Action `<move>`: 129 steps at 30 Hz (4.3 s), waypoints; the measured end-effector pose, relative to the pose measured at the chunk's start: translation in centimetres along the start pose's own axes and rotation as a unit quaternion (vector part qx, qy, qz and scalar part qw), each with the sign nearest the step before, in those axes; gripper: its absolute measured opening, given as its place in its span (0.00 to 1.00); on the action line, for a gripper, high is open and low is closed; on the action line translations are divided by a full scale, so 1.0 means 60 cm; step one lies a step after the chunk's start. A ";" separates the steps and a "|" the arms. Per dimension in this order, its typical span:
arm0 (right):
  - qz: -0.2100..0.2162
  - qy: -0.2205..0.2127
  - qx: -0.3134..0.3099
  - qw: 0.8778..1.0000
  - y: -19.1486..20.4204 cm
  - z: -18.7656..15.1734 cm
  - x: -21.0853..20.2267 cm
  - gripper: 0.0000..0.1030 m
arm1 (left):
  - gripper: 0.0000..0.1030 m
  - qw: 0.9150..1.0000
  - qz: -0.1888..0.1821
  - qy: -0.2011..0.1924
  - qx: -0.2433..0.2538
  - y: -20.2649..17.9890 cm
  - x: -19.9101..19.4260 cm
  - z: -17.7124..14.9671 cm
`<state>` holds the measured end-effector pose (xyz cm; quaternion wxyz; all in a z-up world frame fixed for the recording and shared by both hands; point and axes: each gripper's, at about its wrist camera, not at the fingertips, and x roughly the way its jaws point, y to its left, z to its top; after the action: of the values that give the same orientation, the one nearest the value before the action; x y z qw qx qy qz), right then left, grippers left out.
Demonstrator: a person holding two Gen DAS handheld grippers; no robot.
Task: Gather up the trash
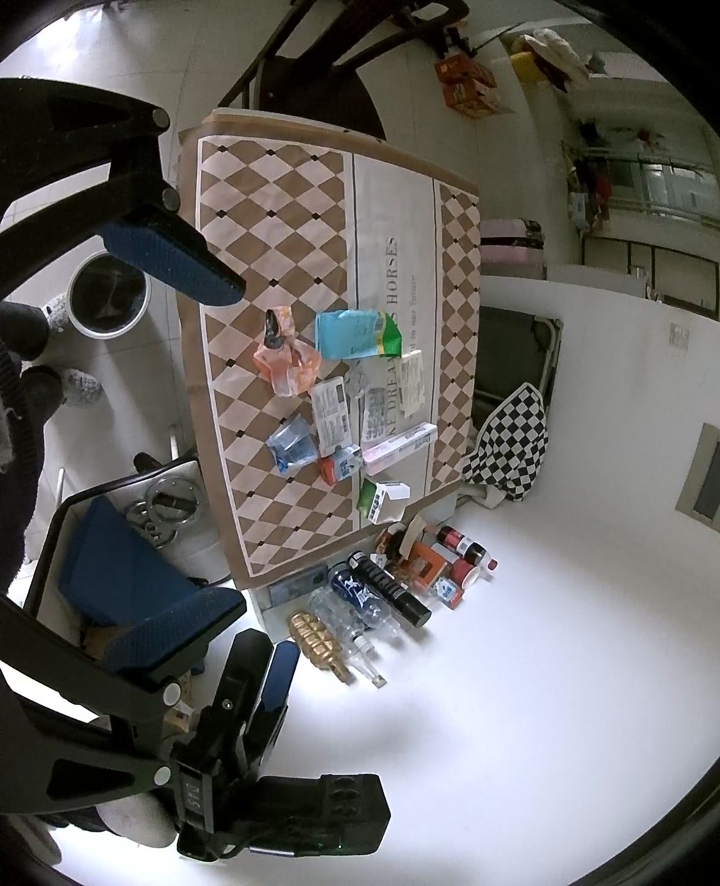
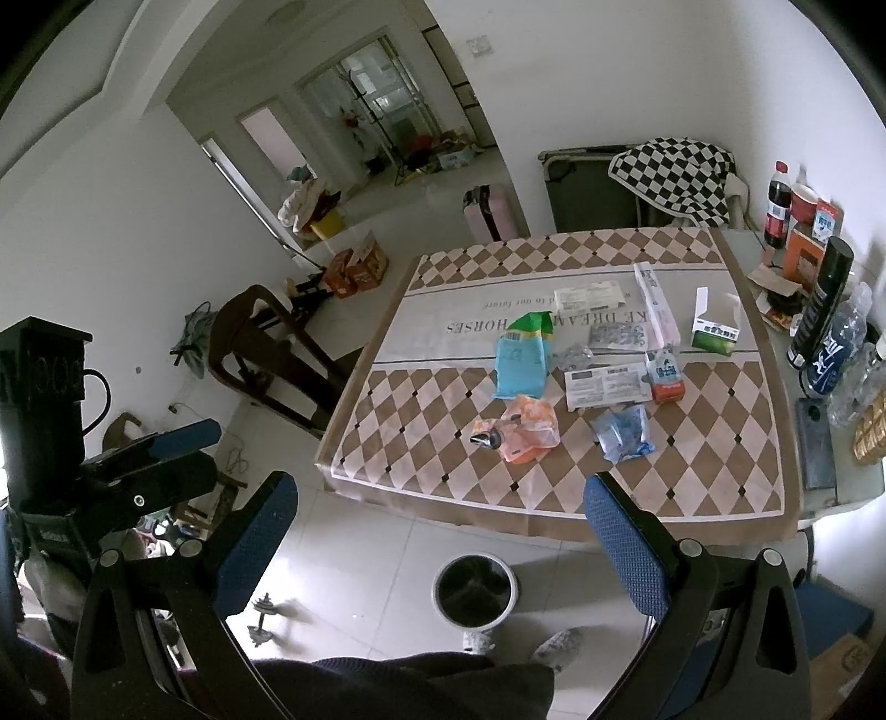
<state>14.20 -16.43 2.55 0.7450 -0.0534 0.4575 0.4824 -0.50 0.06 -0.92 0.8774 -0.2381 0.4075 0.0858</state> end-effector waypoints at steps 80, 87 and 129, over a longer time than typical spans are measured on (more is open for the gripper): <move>-0.200 0.143 0.195 0.949 -0.495 0.291 0.565 1.00 | 1.00 0.934 0.209 0.276 -0.091 0.252 0.752 0.215; -0.217 0.191 0.173 0.942 -0.585 0.360 0.699 0.81 | 1.00 0.916 0.232 0.309 -0.110 0.271 0.818 0.213; -0.158 0.123 0.143 0.969 -0.476 0.396 0.653 0.39 | 0.62 0.952 0.271 0.113 -0.086 0.238 0.473 0.397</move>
<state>55.66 7.13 -22.84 0.7497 -0.0768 0.5955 0.2782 29.21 22.90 -14.14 0.7457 -0.2009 0.5442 0.3278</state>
